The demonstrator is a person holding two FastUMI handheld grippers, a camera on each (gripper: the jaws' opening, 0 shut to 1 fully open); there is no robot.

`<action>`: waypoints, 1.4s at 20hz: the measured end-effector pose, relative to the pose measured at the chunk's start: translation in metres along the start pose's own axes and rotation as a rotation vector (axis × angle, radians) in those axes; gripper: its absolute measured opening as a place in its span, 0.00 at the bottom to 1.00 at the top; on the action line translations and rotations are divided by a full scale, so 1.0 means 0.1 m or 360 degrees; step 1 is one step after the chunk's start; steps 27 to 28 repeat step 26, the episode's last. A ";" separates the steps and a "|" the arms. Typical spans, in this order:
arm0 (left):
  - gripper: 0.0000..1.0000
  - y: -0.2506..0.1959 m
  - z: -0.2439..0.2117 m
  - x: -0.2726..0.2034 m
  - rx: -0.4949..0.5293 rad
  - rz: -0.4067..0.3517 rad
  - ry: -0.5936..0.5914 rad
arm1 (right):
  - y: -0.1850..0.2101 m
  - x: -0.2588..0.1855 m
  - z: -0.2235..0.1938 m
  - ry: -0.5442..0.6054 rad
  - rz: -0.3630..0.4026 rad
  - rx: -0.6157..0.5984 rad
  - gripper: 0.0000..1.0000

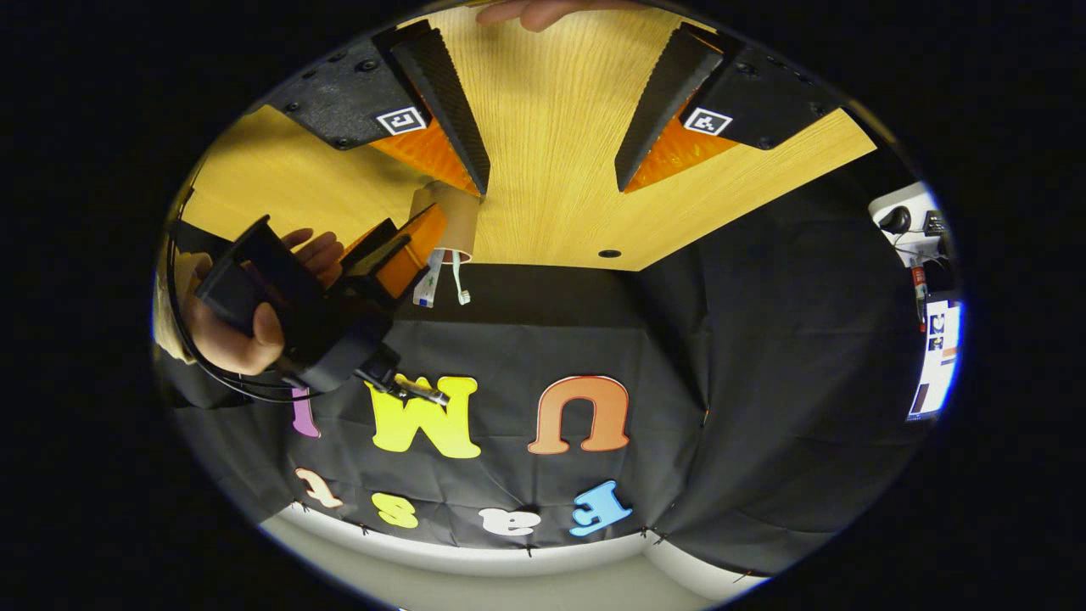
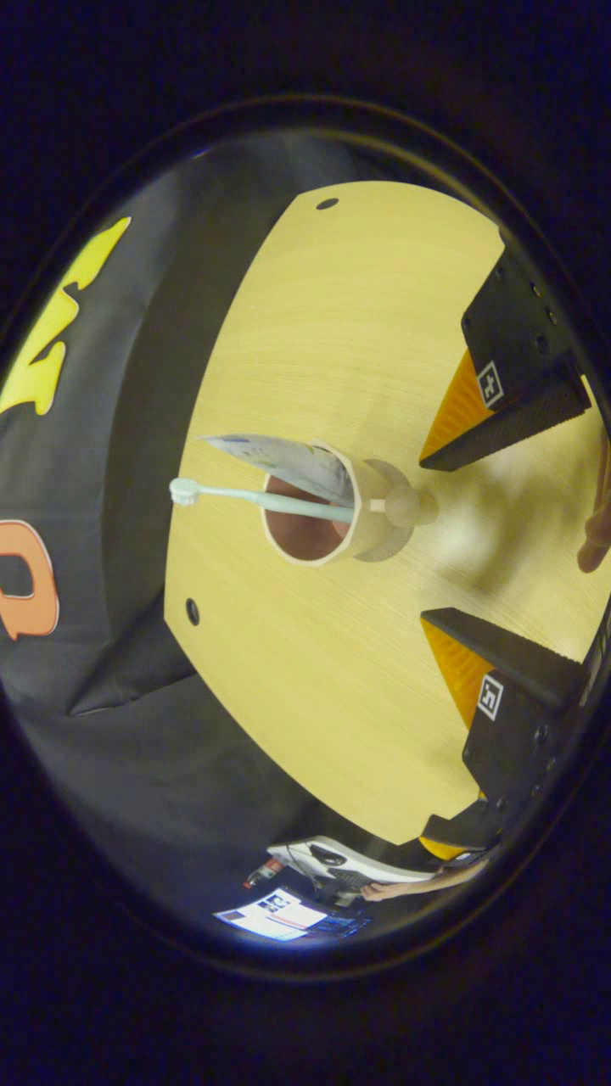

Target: Put the toothbrush and toothpaste on the desktop into the cup, then pick up the cup and place it on the coaster on the desktop.

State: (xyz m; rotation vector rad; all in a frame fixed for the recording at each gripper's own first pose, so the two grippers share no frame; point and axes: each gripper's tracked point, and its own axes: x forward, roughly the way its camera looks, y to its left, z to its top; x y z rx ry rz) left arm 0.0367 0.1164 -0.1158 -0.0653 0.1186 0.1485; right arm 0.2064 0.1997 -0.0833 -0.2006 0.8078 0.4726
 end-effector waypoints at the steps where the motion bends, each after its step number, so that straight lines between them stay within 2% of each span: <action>1: 0.94 -0.02 0.04 0.02 -0.0019 -0.0004 0.0003 | -0.04 -0.16 0.01 -0.0103 -0.0025 -0.0007 0.96; 4: 0.94 -0.15 0.19 0.00 -0.0066 -0.0053 0.0000 | -0.20 -0.66 -0.04 -0.0422 -0.0134 -0.0011 0.96; 7: 0.94 -0.32 0.38 -0.12 -0.0047 -0.0104 -0.0031 | -0.40 -1.19 -0.28 -0.0685 -0.0249 0.0019 0.96; 13: 0.94 -0.74 0.55 -0.57 0.0023 -0.0203 -0.0070 | -0.83 -2.13 -0.95 -0.1089 -0.0516 0.0136 0.97; 15: 0.94 -0.89 0.58 -0.76 0.0026 -0.0253 -0.0074 | -0.87 -2.37 -1.20 -0.1185 -0.0572 0.0158 0.97; 20: 0.94 -1.20 0.64 -1.12 0.0042 -0.0318 -0.0087 | -0.86 -3.05 -1.67 -0.1403 -0.0620 0.0219 0.97; 24: 0.94 -1.16 0.77 -1.24 0.0147 -0.0247 -0.0168 | -0.93 -3.21 -1.94 -0.1474 -0.0747 0.0144 0.97; 28: 0.94 -1.15 0.77 -1.26 0.0138 -0.0224 -0.0160 | -0.86 -3.21 -2.00 -0.1478 -0.0726 0.0175 0.97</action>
